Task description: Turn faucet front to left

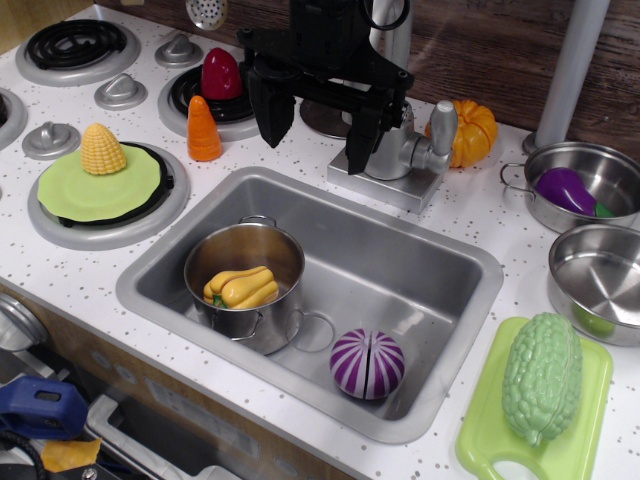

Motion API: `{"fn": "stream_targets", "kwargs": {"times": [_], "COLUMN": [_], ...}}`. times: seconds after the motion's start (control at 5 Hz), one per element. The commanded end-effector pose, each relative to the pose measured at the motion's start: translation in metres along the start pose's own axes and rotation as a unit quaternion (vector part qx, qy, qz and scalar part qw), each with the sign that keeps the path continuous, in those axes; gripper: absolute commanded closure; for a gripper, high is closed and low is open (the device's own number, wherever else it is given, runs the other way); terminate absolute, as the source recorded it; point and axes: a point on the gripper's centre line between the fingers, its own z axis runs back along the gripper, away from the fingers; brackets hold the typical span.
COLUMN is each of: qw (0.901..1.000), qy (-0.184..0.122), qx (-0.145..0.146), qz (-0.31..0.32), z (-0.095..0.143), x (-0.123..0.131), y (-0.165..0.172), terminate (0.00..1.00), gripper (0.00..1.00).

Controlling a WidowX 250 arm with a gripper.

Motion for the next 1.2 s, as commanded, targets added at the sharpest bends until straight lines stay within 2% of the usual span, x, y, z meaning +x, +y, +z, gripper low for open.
{"fn": "stream_targets", "kwargs": {"times": [0.0,0.4,1.0], "qw": [1.0000,0.9980,0.9915], "qy": [0.000,-0.064,-0.129], "qx": [0.000,-0.003,-0.017], "qz": [0.000,-0.003,-0.001], "z": [0.000,-0.001,0.013], "x": [0.000,0.006,0.030], "y": [0.000,0.000,0.000], "terminate": [0.00,0.00,0.00], "gripper": [0.00,0.00,0.00]}}
